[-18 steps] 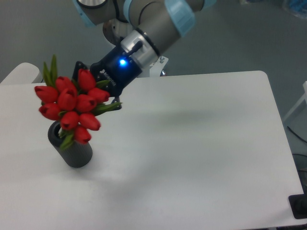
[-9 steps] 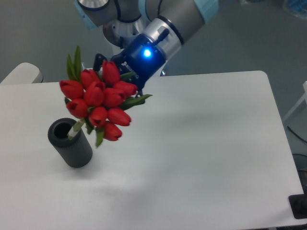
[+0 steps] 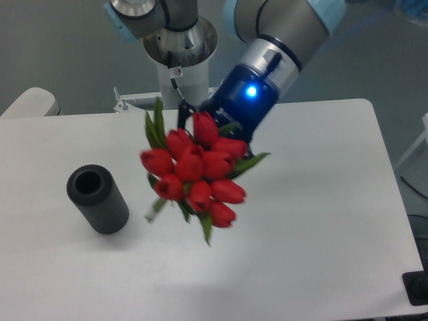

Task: Pick up the flowers from the vase
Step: 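Carry the tulip bouquet away from the vase and hold it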

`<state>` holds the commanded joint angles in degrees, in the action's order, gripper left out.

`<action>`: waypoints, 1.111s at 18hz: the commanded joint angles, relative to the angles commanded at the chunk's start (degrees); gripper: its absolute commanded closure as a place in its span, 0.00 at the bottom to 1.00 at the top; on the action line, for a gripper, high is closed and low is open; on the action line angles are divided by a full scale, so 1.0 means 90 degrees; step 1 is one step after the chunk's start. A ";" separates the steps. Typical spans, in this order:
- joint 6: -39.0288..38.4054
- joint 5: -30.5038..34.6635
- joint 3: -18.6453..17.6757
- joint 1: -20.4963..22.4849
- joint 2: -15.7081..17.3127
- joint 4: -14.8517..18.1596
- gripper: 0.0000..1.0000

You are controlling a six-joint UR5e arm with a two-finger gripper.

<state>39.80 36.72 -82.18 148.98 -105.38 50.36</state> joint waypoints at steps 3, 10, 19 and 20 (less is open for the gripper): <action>0.0508 0.0519 -0.0058 -0.0049 -0.0098 0.0020 0.90; 0.1075 0.1846 -0.0293 -0.0088 -0.0205 0.0331 0.90; 0.1993 0.3800 -0.0089 -0.0312 -0.0498 0.1200 0.95; 0.2100 0.3908 -0.0001 -0.0361 -0.0556 0.1327 0.96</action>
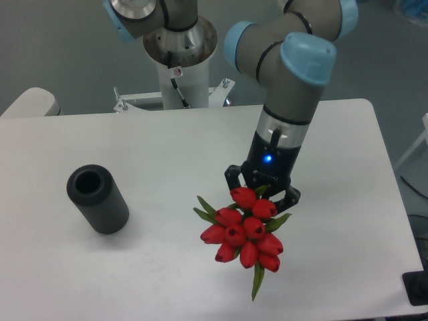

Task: Pick up the flowers from the vase
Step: 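Carry the tulip bouquet away from the vase and hold it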

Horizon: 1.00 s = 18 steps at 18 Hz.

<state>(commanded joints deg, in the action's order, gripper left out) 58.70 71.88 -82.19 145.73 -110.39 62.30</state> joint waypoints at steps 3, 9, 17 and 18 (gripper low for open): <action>0.0361 0.0351 0.0215 -0.0030 -0.0166 0.0313 0.96; 0.1299 0.0996 0.0264 -0.0030 -0.0371 0.0441 0.94; 0.1476 0.1710 0.0382 -0.0215 -0.0577 0.0558 0.94; 0.1466 0.1710 0.0382 -0.0215 -0.0577 0.0558 0.93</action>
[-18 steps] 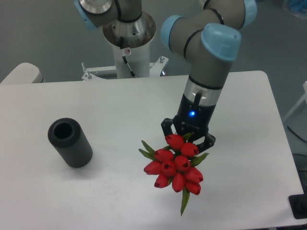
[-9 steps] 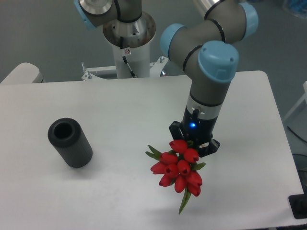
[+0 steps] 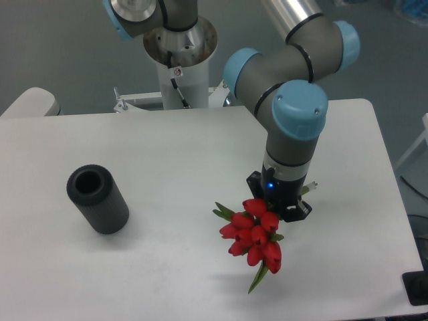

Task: Pick up the flowers from the vase
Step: 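Carry the tulip bouquet away from the vase and hold it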

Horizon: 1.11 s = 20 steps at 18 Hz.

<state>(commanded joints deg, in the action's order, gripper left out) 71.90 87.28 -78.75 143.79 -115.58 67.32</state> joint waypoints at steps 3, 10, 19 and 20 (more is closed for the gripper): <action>0.0000 0.0010 0.0000 -0.0010 -0.0019 0.0000 0.93; 0.0380 0.0322 -0.0010 -0.0020 -0.0098 0.0020 0.93; 0.1269 0.0420 0.0254 0.0078 -0.0703 -0.0078 0.94; 0.1318 0.0420 0.0322 0.0078 -0.0751 -0.0059 0.94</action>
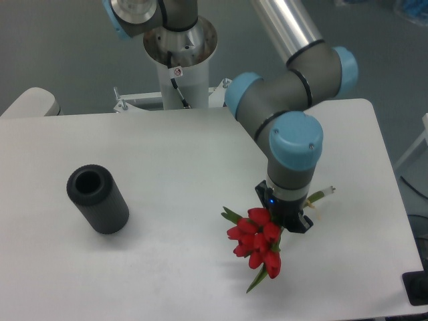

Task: Pick up the flowers from the vase
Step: 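Carry the tulip bouquet away from the vase and hold it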

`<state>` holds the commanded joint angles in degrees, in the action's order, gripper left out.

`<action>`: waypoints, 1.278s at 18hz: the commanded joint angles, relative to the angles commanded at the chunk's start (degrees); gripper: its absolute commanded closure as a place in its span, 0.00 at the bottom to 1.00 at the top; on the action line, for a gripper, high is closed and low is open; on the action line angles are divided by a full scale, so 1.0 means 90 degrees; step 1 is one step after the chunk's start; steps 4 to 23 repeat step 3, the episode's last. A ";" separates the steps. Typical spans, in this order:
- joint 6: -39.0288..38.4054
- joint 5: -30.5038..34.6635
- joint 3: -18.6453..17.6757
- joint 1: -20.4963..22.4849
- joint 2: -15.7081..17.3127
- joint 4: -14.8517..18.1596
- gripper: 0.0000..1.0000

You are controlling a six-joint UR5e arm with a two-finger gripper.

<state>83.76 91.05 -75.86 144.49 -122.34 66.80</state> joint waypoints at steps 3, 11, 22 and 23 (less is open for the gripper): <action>0.0020 -0.0010 0.0030 0.0029 -0.0001 0.0039 0.94; 0.0020 -0.0010 0.0030 0.0029 -0.0001 0.0039 0.94; 0.0020 -0.0010 0.0030 0.0029 -0.0001 0.0039 0.94; 0.0020 -0.0010 0.0030 0.0029 -0.0001 0.0039 0.94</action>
